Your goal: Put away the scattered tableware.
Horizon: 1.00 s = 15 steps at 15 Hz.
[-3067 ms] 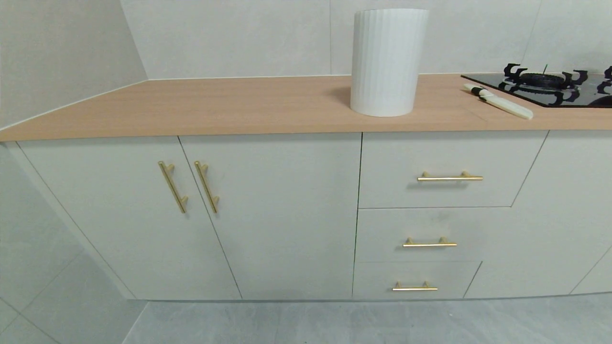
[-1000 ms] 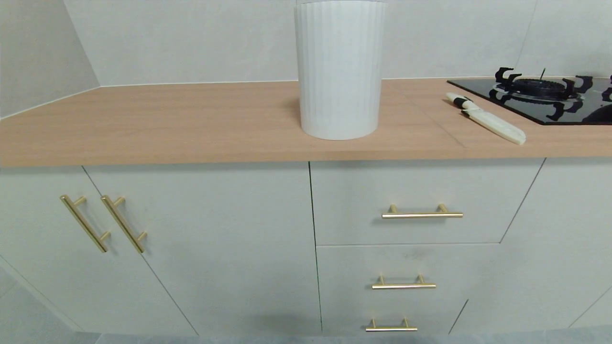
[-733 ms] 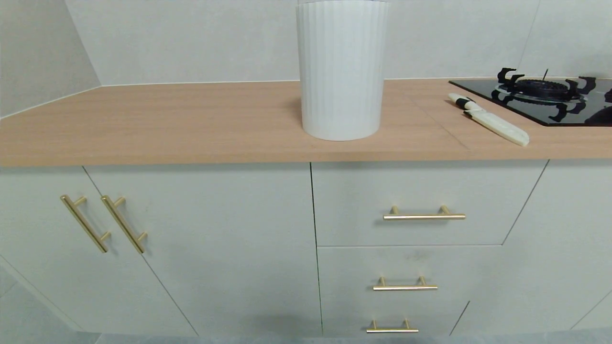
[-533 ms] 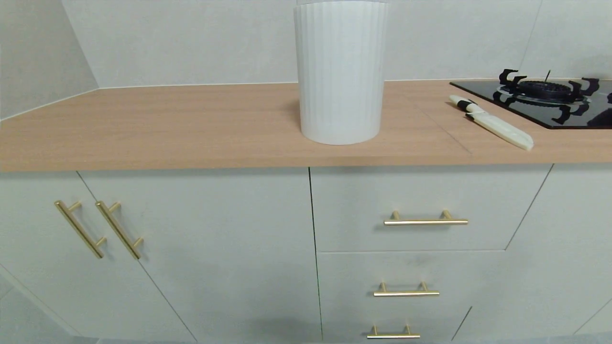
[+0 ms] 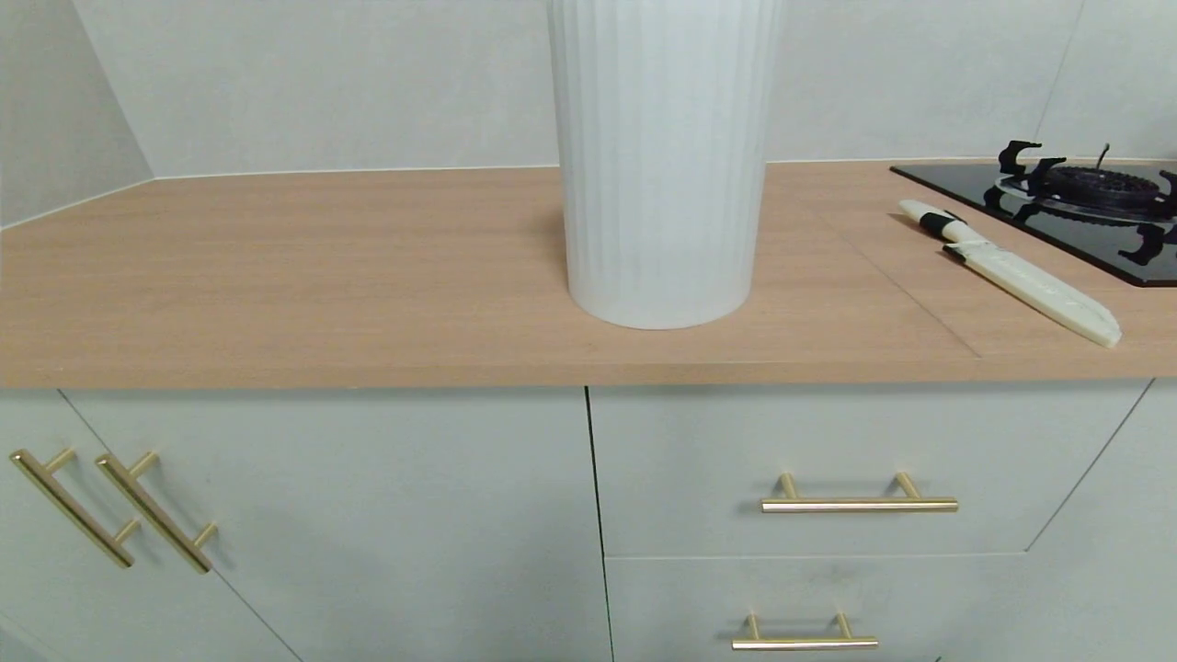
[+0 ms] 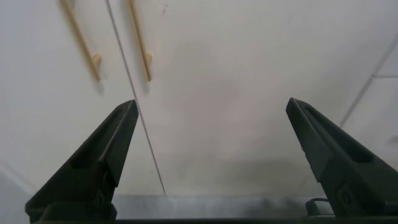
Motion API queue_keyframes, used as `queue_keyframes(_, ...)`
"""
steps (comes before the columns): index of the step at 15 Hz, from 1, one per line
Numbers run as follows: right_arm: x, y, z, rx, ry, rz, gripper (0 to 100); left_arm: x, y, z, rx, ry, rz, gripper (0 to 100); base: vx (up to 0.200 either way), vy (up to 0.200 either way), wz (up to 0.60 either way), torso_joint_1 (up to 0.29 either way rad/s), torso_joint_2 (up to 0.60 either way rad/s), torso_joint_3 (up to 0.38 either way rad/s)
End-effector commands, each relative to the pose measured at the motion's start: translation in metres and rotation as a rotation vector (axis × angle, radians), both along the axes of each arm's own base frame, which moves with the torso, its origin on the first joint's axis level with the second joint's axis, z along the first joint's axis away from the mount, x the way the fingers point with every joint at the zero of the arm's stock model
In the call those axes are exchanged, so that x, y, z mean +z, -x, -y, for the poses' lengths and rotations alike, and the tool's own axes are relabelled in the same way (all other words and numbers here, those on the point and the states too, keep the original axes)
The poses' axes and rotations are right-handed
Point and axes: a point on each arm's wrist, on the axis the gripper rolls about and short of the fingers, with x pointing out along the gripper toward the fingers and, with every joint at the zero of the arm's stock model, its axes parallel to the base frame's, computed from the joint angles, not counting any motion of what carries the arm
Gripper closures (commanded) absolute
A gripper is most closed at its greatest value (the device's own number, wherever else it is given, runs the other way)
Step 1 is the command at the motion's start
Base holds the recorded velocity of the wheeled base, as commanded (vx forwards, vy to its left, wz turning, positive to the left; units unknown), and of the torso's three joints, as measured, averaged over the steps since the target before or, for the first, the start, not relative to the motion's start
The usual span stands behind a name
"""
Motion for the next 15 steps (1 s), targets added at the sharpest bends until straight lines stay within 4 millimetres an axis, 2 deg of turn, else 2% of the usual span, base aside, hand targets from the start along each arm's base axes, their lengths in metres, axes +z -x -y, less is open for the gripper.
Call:
queue_keyframes(1,0.0001,-0.0001,0.0000,0.000,0.000,-0.001,0,0.0000,0.0000,0.0000,0.001,0.000,0.000,0,0.000,0.000,0.00,0.000,0.00,0.000)
queue_keyframes(11,0.0001,-0.0001,0.0000,0.000,0.000,-0.001,0,0.0000,0.0000,0.0000,0.001,0.001,0.000,0,0.000,0.000,0.00,0.000,0.00,0.000)
queue_keyframes(15,0.0001,-0.0001,0.0000,0.001,0.000,-0.001,0,0.0000,0.0000,0.0000,0.001,0.000,0.000,0,0.000,0.000,0.00,0.073,-0.21,-0.224)
